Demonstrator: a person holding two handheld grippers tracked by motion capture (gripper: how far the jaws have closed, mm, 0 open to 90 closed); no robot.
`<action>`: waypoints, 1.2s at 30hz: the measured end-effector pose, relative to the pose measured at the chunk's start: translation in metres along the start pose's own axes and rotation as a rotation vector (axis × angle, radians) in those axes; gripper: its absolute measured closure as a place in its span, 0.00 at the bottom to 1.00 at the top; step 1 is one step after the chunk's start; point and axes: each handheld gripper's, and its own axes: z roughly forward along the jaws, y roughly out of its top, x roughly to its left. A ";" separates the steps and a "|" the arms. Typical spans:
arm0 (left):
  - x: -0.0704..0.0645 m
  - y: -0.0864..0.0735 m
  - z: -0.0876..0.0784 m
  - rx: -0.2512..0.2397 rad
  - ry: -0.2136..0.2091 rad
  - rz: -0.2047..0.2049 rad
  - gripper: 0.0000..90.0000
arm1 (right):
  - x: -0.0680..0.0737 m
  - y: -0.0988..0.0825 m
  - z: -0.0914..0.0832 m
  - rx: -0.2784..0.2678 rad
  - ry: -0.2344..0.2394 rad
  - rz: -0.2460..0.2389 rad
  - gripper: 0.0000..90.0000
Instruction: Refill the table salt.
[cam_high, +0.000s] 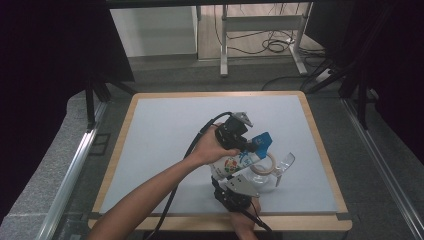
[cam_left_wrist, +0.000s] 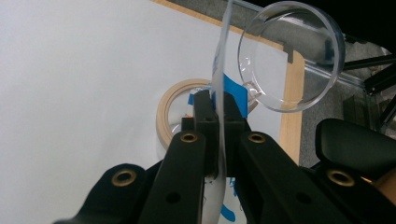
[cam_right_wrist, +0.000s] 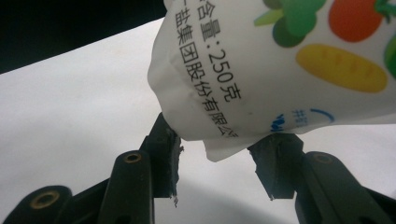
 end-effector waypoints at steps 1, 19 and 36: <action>0.000 0.000 0.000 0.002 0.003 0.000 1.00 | 0.000 0.000 0.000 -0.005 0.006 0.002 0.63; -0.010 -0.008 -0.025 -0.036 0.053 -0.016 1.00 | -0.009 0.000 0.009 0.014 -0.060 0.000 0.51; -0.025 -0.010 -0.042 -0.089 0.051 -0.002 1.00 | 0.000 0.006 0.006 -0.032 -0.058 -0.040 0.57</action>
